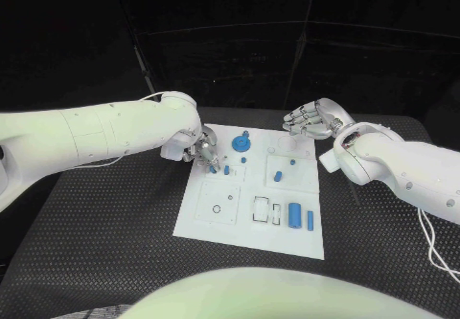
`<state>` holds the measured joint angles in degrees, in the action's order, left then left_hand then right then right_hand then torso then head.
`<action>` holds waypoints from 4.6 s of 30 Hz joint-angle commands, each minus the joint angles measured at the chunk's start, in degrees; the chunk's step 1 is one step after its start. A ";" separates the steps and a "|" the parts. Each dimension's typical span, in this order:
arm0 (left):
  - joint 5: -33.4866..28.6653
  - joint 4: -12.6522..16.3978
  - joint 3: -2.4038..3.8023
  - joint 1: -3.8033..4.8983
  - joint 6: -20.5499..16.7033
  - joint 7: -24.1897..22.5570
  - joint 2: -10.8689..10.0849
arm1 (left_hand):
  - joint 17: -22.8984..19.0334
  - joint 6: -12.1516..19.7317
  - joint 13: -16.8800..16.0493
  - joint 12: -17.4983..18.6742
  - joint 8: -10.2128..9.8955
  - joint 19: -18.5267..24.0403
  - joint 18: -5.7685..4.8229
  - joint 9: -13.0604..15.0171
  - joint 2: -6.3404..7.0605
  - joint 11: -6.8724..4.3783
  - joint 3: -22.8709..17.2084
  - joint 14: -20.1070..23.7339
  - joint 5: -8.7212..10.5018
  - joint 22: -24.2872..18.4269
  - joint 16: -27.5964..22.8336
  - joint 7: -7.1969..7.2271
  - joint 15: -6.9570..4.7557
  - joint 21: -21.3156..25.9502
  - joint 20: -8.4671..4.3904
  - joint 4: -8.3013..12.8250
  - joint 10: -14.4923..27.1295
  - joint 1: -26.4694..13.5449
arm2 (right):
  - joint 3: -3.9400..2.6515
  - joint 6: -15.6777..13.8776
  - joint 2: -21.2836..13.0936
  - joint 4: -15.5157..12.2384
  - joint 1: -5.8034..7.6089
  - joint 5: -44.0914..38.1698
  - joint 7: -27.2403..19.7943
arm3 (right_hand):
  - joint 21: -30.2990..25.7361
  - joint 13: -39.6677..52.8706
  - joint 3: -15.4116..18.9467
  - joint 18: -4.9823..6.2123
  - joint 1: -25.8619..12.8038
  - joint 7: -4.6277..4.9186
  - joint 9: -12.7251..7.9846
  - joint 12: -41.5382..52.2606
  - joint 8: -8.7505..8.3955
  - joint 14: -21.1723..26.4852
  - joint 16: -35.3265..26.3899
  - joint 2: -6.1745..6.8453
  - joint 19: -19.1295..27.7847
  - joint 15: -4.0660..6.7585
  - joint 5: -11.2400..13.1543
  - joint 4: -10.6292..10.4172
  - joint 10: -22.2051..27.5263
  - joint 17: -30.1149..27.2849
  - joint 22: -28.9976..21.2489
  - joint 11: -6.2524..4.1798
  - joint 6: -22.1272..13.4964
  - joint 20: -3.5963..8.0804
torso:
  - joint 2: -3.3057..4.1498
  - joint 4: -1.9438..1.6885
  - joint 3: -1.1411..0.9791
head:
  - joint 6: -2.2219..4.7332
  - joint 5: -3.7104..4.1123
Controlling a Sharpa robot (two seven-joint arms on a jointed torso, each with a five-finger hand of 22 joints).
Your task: Assemble the parts on the task board
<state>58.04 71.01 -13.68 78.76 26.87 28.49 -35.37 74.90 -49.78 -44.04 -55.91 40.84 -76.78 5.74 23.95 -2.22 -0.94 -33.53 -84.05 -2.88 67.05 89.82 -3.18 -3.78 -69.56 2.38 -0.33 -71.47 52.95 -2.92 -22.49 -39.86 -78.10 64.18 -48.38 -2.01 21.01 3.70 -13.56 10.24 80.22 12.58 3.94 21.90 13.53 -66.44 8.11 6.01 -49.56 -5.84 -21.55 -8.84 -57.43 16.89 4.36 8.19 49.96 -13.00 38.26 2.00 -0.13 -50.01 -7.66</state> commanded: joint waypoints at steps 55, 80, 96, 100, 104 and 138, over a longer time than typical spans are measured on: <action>-0.05 0.61 -0.05 -0.03 -0.41 0.59 0.04 | 15.10 -0.88 0.00 -0.13 -0.86 -0.21 -0.07 -0.46 2.49 0.27 4.62 -5.95 0.19 -0.10 0.18 -0.20 -0.09 0.37 0.07 -1.36 0.12 -4.72 | -0.02 0.39 0.19 -0.02 0.10 0.11 -0.45 | -0.36 -0.07 -0.26 0.27 -0.10 0.03 0.05 -0.26 -0.21 -0.44 -0.26 -0.22 -0.49 -0.05 -0.43 0.08 0.02 -0.13 -0.13 0.46 -0.23 0.13 | -0.04 0.03 0.01 | 0.01 0.39; -1.42 3.32 -0.04 0.01 -8.55 -0.04 -3.64 | 15.10 0.46 2.14 1.63 -1.47 0.74 0.31 -0.66 7.14 0.77 12.48 -5.95 0.19 -1.74 0.18 -0.77 0.19 2.20 0.27 -3.97 2.12 -8.58 | -0.01 0.34 0.38 0.29 0.05 0.11 -0.35 | -0.46 -0.08 -0.27 0.26 -0.15 0.04 0.05 -0.28 -0.22 -0.45 -0.36 -0.21 -0.53 -0.07 -0.44 0.09 0.04 -0.17 -0.16 0.48 -0.26 0.13 | 0.00 0.09 0.00 | 0.01 0.29; -10.16 8.24 -0.07 0.40 -32.40 -25.64 -8.73 | 1.79 7.02 9.17 8.77 -3.31 14.29 4.38 -2.51 3.41 3.33 16.36 0.88 -0.18 -20.46 -13.07 -3.81 2.39 22.40 2.21 3.12 12.98 14.07 | 0.00 0.41 0.30 0.69 -0.05 0.11 -0.80 | -0.68 -0.07 -0.59 0.26 0.16 -0.04 0.08 -0.26 -0.11 -0.48 -0.54 -0.46 -0.62 -0.01 -0.52 0.32 -0.03 -0.27 -0.23 0.39 -0.11 0.13 | -0.03 0.03 0.03 | 0.01 1.70; -10.90 9.35 -0.08 0.13 -40.21 -35.41 -9.04 | -11.66 6.64 15.10 16.78 -7.68 17.89 4.43 -6.15 3.38 5.28 13.02 10.55 -0.10 -23.27 -28.04 -5.76 3.98 27.14 3.51 6.55 17.51 20.37 | 0.01 0.55 0.27 0.93 -0.06 0.11 -1.31 | -1.01 -0.10 -1.20 0.28 0.71 -0.45 0.21 -0.25 0.30 -0.55 -0.86 -0.74 -0.77 0.16 -0.45 0.81 -0.56 -0.42 -0.29 0.06 0.87 0.18 | -0.07 0.00 0.02 | 0.01 1.87; -10.88 9.81 -0.09 -0.31 -44.19 -42.25 -8.81 | -24.02 5.19 21.64 24.29 -12.42 19.68 4.67 -9.86 4.60 6.43 10.35 18.39 -0.15 -24.73 -41.99 -6.92 5.06 29.76 4.37 9.03 18.43 23.23 | 0.01 0.67 0.29 1.07 -0.07 0.10 -1.73 | -1.19 -0.14 -1.56 0.29 0.91 -0.70 0.23 -0.37 0.46 -0.61 -1.05 -0.84 -0.88 0.25 -0.35 1.05 -0.92 -0.52 -0.32 -0.14 1.45 0.23 | -0.03 0.09 0.00 | 0.01 1.92; 25.01 -0.48 -0.08 -3.71 -32.32 -36.78 0.52 | -10.57 -1.62 39.43 38.45 -26.80 2.15 2.97 -19.48 6.44 6.50 18.34 -1.27 -0.17 -16.64 -19.62 -5.50 4.15 18.13 3.86 7.99 17.96 23.13 | 0.02 -0.39 0.44 0.90 -0.31 -0.01 -2.46 | -1.40 -0.20 -1.75 0.28 0.87 -0.49 0.10 -0.77 0.23 -0.66 -1.29 -0.63 -0.99 0.13 -0.22 1.23 -0.90 -0.64 -0.33 0.02 1.38 0.29 | 0.01 0.05 0.01 | 0.01 2.16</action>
<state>80.17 70.97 -13.81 75.09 -7.69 -9.59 -35.17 64.41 -51.01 -4.68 -17.20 14.37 -74.25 9.75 4.54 4.45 5.72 -15.42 -83.98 -2.88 50.33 70.55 -8.49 0.82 -51.19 6.14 7.68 -53.14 75.61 -2.86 -22.32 -39.47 -77.02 63.77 -48.39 -3.78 19.93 3.58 -15.06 10.25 80.90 11.76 4.08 21.45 13.76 -66.65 7.18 5.32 -50.18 -5.62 -21.84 -7.66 -58.05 16.31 4.08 7.99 51.18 -12.79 38.33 2.07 -0.08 -50.01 -5.52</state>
